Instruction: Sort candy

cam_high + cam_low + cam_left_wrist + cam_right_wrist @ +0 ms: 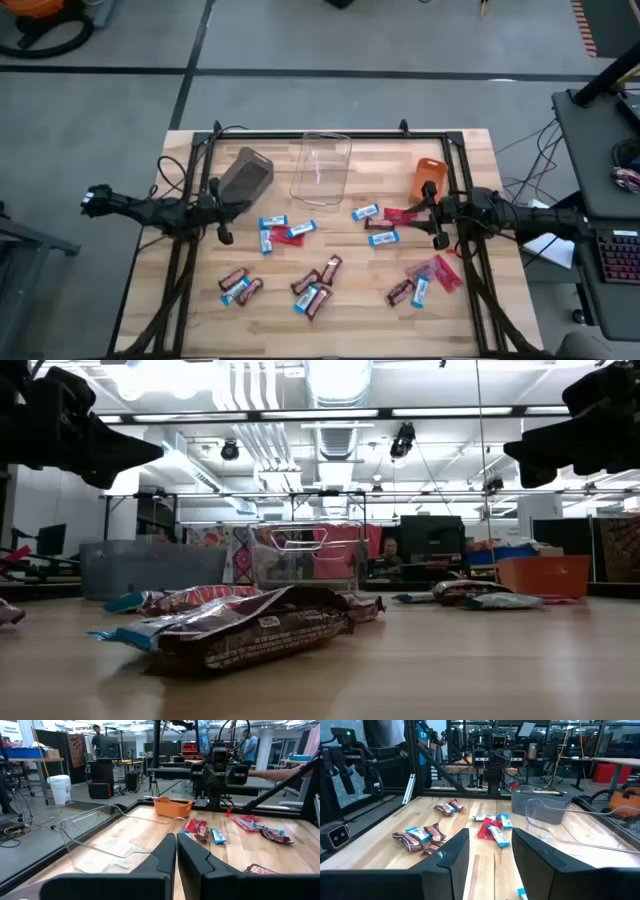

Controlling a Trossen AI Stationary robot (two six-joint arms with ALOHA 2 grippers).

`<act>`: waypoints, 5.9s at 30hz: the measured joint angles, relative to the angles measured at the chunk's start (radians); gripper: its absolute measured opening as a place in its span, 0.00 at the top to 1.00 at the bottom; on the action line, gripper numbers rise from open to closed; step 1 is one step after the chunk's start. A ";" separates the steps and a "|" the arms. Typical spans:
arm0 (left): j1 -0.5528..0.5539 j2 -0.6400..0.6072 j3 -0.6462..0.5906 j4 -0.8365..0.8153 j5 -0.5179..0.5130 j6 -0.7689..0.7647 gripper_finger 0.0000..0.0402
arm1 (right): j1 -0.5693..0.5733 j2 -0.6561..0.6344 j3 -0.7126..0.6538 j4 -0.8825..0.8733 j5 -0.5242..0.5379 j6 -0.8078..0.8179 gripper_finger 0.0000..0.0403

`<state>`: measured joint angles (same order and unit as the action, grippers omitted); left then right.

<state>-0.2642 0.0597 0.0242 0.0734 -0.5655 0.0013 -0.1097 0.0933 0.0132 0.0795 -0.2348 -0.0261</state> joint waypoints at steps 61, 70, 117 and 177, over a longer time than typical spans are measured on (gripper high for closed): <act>0.000 0.000 0.000 0.024 0.000 0.001 1.00 | 0.000 0.000 0.000 0.015 0.003 -0.005 0.65; 0.000 0.000 0.000 0.226 0.014 -0.169 1.00 | 0.000 0.000 0.000 0.014 0.010 0.374 0.65; 0.000 0.503 0.000 0.507 0.039 -0.356 1.00 | 0.041 0.724 0.501 -0.482 0.288 0.336 0.69; 0.001 0.522 0.000 0.593 -0.064 -0.294 1.00 | 0.042 1.172 0.826 -0.608 0.191 0.146 0.93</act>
<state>-0.2634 0.5819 0.0238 0.6666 -0.6292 -0.2924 -0.0681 1.2655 0.8390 -0.5284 -0.0433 0.1195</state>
